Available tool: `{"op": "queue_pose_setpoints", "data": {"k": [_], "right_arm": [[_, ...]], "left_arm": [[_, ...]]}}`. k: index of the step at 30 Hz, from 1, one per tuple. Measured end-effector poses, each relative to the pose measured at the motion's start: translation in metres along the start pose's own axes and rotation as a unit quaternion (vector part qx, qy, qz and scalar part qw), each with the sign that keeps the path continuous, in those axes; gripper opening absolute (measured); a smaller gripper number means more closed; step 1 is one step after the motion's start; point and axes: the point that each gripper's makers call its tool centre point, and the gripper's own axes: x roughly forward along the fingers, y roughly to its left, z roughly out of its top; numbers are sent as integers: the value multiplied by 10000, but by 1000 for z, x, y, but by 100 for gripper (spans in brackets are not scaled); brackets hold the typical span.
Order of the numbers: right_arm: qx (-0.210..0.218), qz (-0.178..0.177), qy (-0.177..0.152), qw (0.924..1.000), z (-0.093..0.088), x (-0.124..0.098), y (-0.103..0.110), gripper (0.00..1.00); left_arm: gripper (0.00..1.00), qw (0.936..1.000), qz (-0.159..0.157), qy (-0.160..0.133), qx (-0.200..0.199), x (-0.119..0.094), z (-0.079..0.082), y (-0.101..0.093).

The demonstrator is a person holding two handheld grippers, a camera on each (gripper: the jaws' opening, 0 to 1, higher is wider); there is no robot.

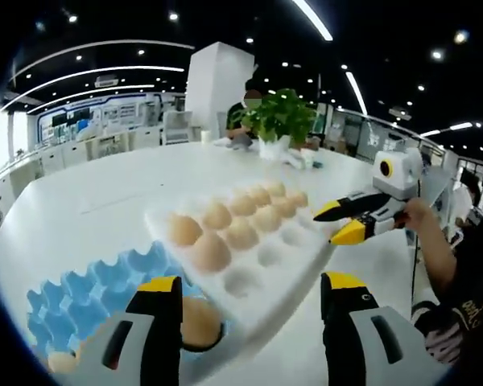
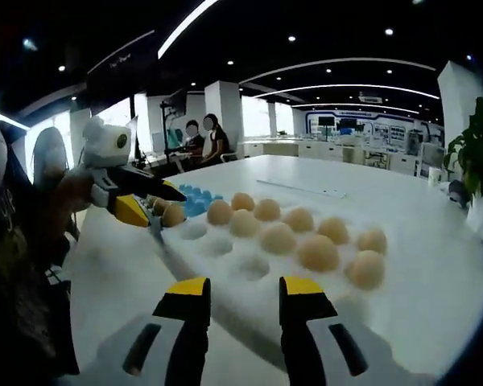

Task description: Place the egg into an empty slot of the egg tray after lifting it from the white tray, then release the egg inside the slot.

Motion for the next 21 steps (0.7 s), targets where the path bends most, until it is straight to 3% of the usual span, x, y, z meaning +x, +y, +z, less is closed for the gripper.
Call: {"op": "queue_pose_setpoints", "data": {"k": [21], "right_arm": [[265,65,-179,9995,-4,-2,4,35]], "left_arm": [[64,9996,-22,269,66,39,-1,13]]}}
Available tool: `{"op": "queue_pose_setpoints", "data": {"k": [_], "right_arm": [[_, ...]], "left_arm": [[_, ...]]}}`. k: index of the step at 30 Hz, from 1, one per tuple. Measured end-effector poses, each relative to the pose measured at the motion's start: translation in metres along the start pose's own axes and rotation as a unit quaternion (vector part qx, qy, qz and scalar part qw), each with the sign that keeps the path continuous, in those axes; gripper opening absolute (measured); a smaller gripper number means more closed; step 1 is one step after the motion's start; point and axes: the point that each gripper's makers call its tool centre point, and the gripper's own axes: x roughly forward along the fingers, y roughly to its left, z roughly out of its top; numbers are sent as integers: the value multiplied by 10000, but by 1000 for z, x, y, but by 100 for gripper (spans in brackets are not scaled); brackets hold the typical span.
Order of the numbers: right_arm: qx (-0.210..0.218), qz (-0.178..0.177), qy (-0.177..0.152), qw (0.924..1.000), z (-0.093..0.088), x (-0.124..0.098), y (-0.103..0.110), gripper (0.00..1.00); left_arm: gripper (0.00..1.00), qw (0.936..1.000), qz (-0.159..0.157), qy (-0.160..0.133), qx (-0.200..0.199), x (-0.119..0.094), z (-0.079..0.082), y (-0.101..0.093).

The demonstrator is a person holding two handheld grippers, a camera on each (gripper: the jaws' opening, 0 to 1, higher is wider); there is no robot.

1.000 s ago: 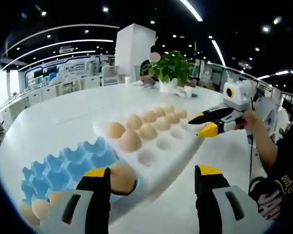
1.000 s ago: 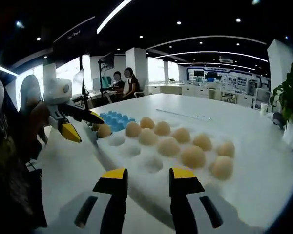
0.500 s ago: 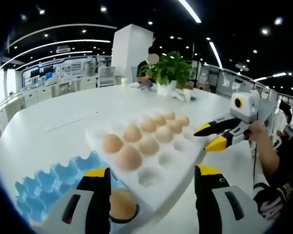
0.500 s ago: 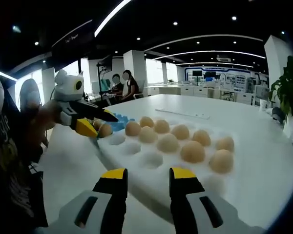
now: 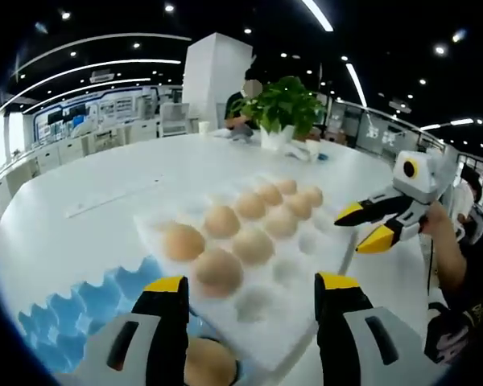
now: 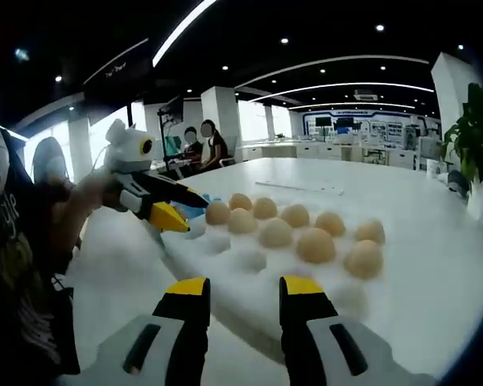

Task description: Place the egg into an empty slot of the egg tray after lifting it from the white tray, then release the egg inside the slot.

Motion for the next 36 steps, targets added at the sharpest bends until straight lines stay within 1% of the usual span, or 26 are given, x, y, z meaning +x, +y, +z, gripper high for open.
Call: {"op": "queue_pose_setpoints", "data": {"k": [3,11,14,20,22,24,26,27,30,32,36], "right_arm": [[14,29,-27,10000,0,0,2,35],[21,47,-114,9999,2,-3,6,35],[35,56,-115,9999,1,-3,7,35],[66,63,-108,9999,0,-2,5,35],[75,67,-113,9999,0,-2,6,35],[80,79,-132,9998,2,-2,7,35],[83,93,-142,9998,3,-2,5,35],[84,91,-145,9998,4,-2,5,35],[93,78,-122,9999,3,-1,1,35],[105,76,-112,9999,3,-1,1,35],[126,79,-99,9998,3,-1,0,35]], "left_arm": [[63,10000,53,38,17,1,-1,3],[57,10000,-10,66,-69,5,-2,3],[56,9999,0,105,-126,8,-4,5],[53,9999,67,91,-72,11,0,9],[49,9998,154,108,24,12,1,12],[43,9982,343,184,461,13,-1,17],[40,9959,480,230,727,14,-1,20],[39,9973,382,174,601,15,0,15],[38,9972,353,133,644,17,2,17],[33,9965,449,77,695,17,4,21],[29,9959,469,26,778,16,5,22]]}}
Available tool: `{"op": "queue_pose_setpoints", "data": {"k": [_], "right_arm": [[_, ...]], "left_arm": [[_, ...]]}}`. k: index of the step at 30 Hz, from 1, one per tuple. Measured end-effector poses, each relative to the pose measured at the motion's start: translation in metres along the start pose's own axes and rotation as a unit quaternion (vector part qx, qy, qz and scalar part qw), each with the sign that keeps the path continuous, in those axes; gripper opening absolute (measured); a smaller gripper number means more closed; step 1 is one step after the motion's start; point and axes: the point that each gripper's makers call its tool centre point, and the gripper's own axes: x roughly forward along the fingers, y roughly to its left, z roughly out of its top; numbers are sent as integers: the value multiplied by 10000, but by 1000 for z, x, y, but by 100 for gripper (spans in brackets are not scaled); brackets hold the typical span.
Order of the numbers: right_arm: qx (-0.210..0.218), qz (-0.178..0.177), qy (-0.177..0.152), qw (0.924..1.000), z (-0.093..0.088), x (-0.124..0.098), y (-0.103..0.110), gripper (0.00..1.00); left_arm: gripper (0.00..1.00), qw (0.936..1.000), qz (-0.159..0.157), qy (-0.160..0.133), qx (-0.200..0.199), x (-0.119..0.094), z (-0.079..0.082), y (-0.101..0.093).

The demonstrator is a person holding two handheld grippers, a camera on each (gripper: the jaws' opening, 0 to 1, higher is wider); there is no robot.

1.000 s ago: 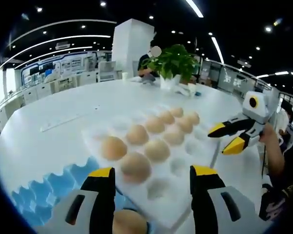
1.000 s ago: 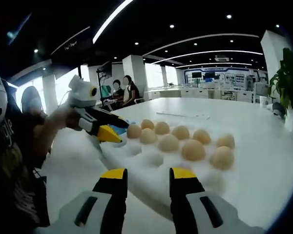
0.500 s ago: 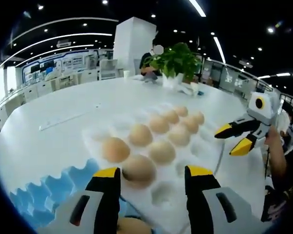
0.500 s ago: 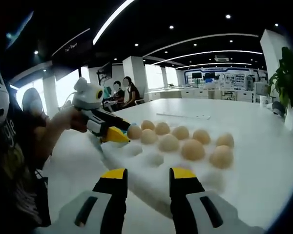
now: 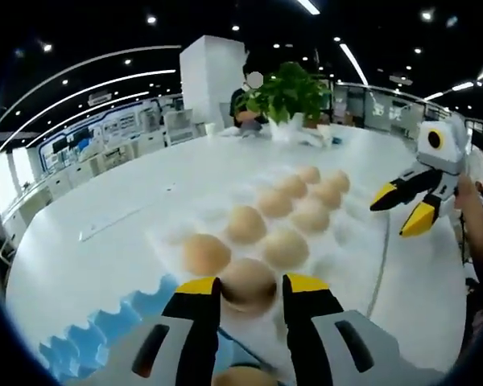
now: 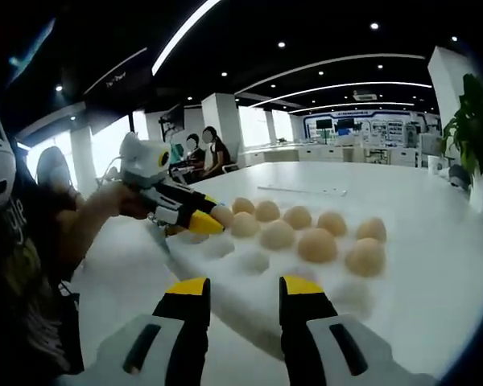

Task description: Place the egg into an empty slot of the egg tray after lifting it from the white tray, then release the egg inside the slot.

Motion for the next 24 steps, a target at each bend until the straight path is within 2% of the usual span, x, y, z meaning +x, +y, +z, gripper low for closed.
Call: {"op": "queue_pose_setpoints", "data": {"k": [17,24], "right_arm": [[8,-16,19,10000,1,1,2,35],[11,-6,61,10000,-1,3,5,35]], "left_arm": [[27,9998,77,-103,175,1,5,3],[27,9991,73,-371,166,-4,19,3]]}}
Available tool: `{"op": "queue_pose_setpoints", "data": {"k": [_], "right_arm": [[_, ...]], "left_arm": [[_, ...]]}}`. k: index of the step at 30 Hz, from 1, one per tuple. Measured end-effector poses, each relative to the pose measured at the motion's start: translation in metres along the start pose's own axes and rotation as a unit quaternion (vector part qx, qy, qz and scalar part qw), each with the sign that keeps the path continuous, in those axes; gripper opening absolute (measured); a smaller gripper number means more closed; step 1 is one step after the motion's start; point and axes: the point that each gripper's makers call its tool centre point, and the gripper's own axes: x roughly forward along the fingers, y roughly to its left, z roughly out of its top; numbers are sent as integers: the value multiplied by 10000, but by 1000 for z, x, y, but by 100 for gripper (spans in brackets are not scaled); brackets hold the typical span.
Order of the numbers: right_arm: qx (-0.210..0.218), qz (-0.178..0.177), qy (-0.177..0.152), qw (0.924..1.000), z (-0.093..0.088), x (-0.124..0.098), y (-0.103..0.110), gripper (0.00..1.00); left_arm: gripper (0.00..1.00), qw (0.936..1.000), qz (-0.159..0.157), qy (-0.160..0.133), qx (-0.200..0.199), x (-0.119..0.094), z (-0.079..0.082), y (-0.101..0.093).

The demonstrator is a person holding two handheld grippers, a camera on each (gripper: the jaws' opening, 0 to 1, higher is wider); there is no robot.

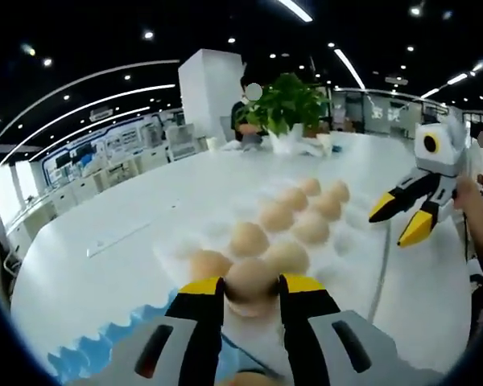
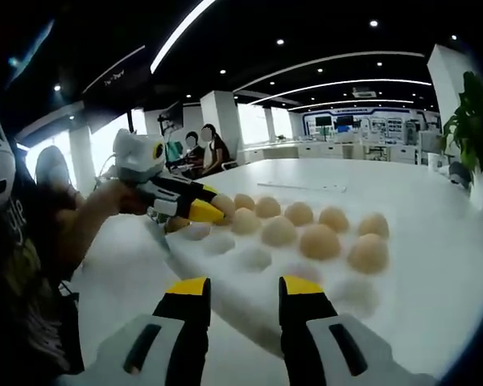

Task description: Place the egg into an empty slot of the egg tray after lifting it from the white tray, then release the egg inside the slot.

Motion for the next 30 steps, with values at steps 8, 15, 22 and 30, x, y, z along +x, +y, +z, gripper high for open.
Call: {"op": "queue_pose_setpoints", "data": {"k": [8,15,22,30], "right_arm": [[-4,52,37,10000,-1,4,3,35],[-84,123,93,9998,2,7,5,35],[-102,134,162,9997,-1,10,7,35],[-142,155,191,9996,0,14,9,35]], "left_arm": [[27,10000,71,-40,-56,-5,-1,5],[27,9997,118,-141,-137,-12,1,7],[27,9993,200,-225,-234,-21,2,14],[27,9981,126,-358,-495,-28,4,13]]}}
